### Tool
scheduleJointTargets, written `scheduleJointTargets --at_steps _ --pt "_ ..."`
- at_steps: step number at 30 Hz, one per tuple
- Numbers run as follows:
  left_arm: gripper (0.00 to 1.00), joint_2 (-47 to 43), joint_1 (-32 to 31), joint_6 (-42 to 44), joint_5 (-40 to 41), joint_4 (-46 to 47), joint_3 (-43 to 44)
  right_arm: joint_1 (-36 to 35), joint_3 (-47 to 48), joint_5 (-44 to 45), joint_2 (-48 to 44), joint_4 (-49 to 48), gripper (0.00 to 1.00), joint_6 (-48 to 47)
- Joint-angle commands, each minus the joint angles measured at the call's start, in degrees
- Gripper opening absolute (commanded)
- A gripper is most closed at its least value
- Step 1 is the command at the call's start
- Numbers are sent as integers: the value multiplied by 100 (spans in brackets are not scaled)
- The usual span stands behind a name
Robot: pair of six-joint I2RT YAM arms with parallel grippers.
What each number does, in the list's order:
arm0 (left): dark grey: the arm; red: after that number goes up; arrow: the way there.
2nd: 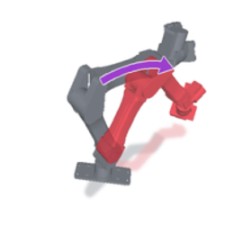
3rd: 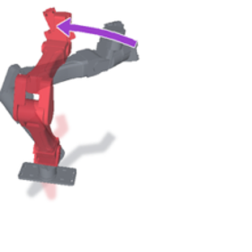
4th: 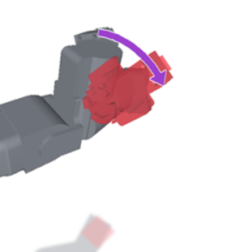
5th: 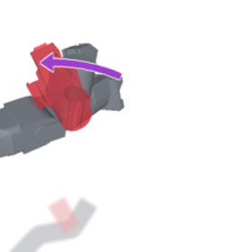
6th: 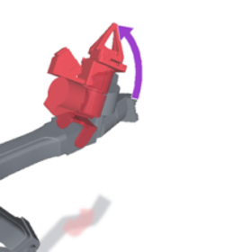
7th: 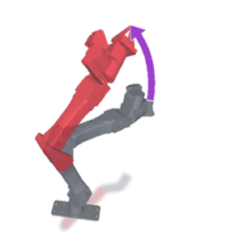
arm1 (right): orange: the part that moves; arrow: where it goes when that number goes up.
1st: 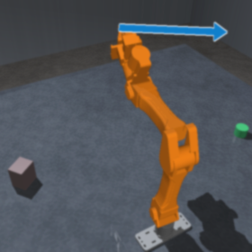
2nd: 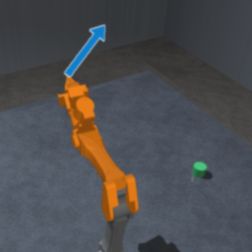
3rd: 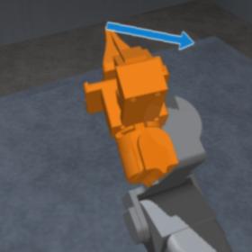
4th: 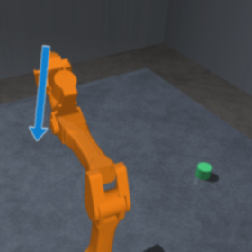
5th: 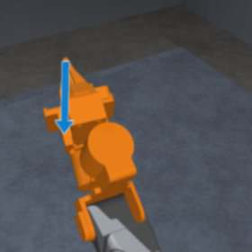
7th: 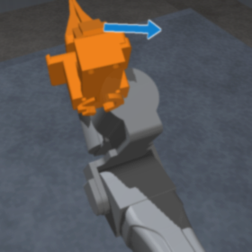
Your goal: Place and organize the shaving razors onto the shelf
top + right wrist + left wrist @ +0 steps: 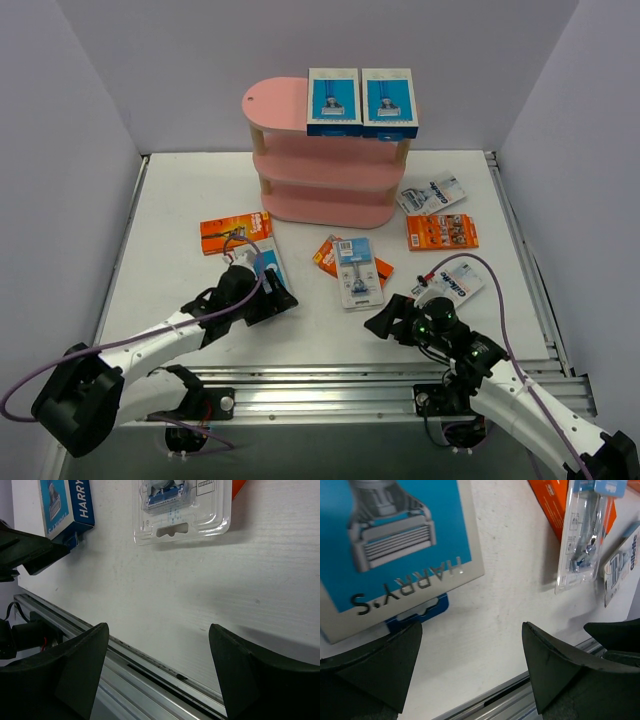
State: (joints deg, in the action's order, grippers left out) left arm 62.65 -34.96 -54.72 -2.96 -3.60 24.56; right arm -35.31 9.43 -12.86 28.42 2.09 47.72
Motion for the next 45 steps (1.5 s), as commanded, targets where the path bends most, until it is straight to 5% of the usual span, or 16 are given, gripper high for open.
scheduleJointTargets --at_steps 1,11,21,33,37,45 --pt "89 325 -344 -232 217 825 163 -11 243 117 84 -156 77 -44" --pt "90 214 -916 -277 383 861 444 -20 516 223 321 -147 76 -88" --pt "97 -1220 -802 716 954 -1526 1787 -46 560 38 1156 -1270 68 166" --pt "94 -1299 981 2508 919 -2699 3029 -1081 1096 661 2490 -2264 61 580" --pt "94 -1448 1333 2616 1140 -2708 2914 -1556 1315 873 3149 -2686 59 782" --pt "94 -1414 2046 2738 296 -2479 2940 -2015 1921 1049 4643 -3443 55 1019"
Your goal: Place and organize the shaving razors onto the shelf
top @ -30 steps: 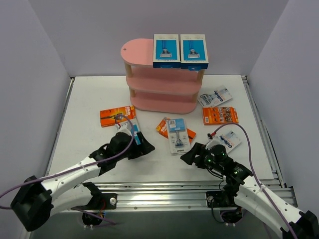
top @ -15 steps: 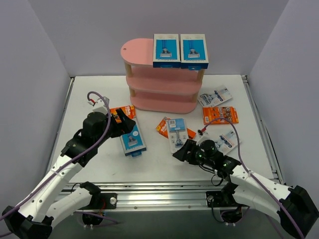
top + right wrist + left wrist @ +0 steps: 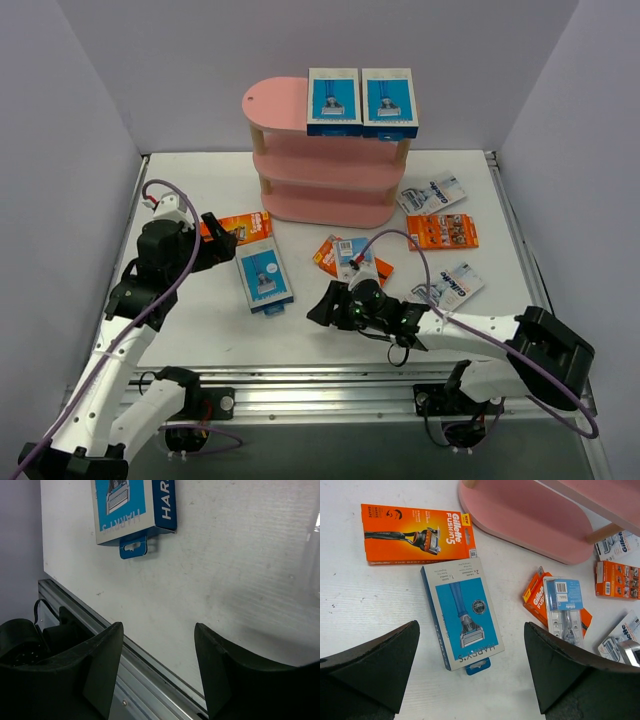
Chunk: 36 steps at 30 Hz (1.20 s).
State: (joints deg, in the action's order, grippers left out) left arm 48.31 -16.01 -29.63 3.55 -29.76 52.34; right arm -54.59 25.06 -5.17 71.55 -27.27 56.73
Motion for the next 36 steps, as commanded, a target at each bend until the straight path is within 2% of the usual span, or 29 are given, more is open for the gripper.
scheduleJointTargets --at_steps 1,10,14,36 --pt "94 46 186 273 -355 137 189 -105 481 297 447 -543 54 128" --pt "94 266 678 458 -829 93 286 -219 1001 288 1563 -1052 47 294" --pt "94 56 932 431 -900 119 172 -254 1088 262 2019 -1429 45 426" --pt "94 -226 1012 440 -900 128 66 -368 1265 227 3154 -2388 38 927"
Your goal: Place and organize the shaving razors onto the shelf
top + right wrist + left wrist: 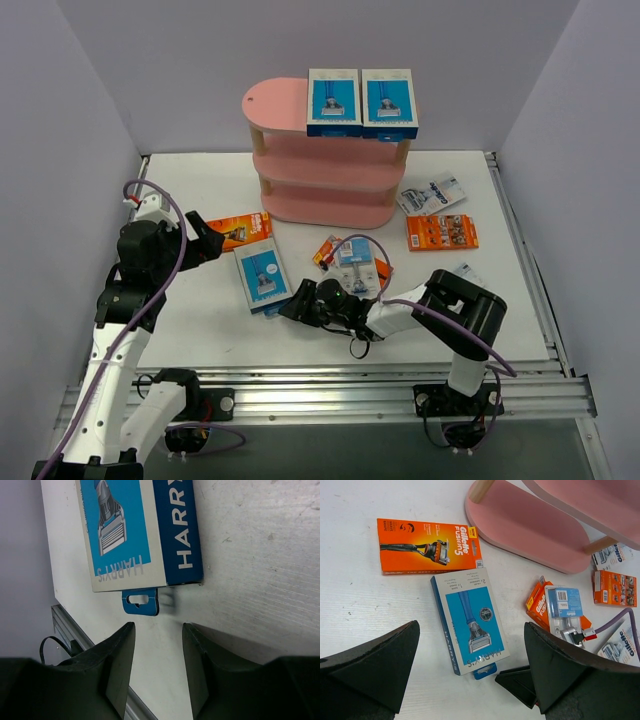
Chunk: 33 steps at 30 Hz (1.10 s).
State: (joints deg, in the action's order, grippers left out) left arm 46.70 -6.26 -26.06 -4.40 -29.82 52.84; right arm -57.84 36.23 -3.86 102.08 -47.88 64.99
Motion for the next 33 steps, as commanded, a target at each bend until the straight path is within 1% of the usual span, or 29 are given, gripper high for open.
scheduleJointTargets --at_steps 1,14,33 --pt "94 -73 37 93 -113 135 16 -43 156 96 127 -388 38 119" --pt "94 -117 46 75 -96 117 16 -34 279 87 418 -573 36 224" --pt "94 -152 37 84 -131 135 -2 -25 394 61 629 -740 27 312"
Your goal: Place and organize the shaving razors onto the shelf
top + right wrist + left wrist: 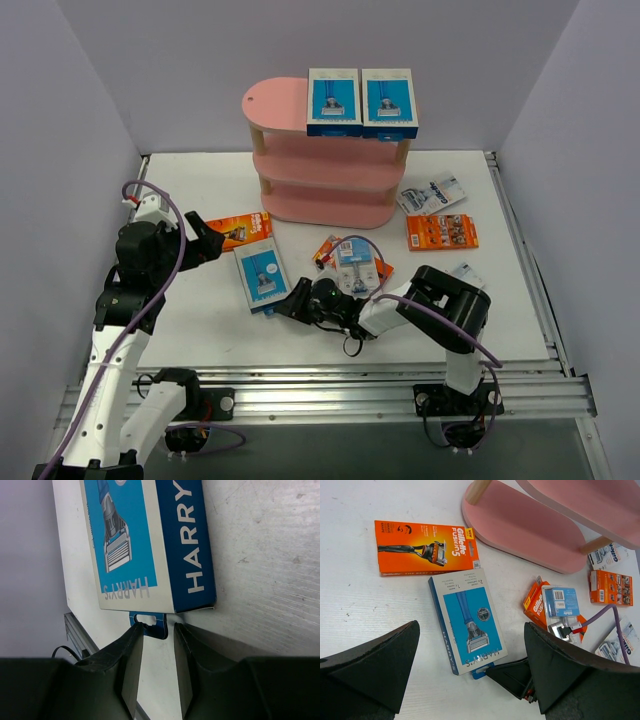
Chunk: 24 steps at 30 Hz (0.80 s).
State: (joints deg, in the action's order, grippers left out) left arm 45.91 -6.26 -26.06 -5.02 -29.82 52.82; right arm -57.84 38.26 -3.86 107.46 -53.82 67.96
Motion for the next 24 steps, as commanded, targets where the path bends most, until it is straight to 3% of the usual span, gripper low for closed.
scheduleJointTargets --at_steps 1,7,24 --pt "94 -73 46 84 -70 135 0 -25 199 61 100 -155 27 24" --pt "94 -65 37 84 -96 144 -8 -34 217 78 100 -181 26 42" --pt "94 -21 37 75 -105 144 -26 1 340 96 -41 -50 7 94"
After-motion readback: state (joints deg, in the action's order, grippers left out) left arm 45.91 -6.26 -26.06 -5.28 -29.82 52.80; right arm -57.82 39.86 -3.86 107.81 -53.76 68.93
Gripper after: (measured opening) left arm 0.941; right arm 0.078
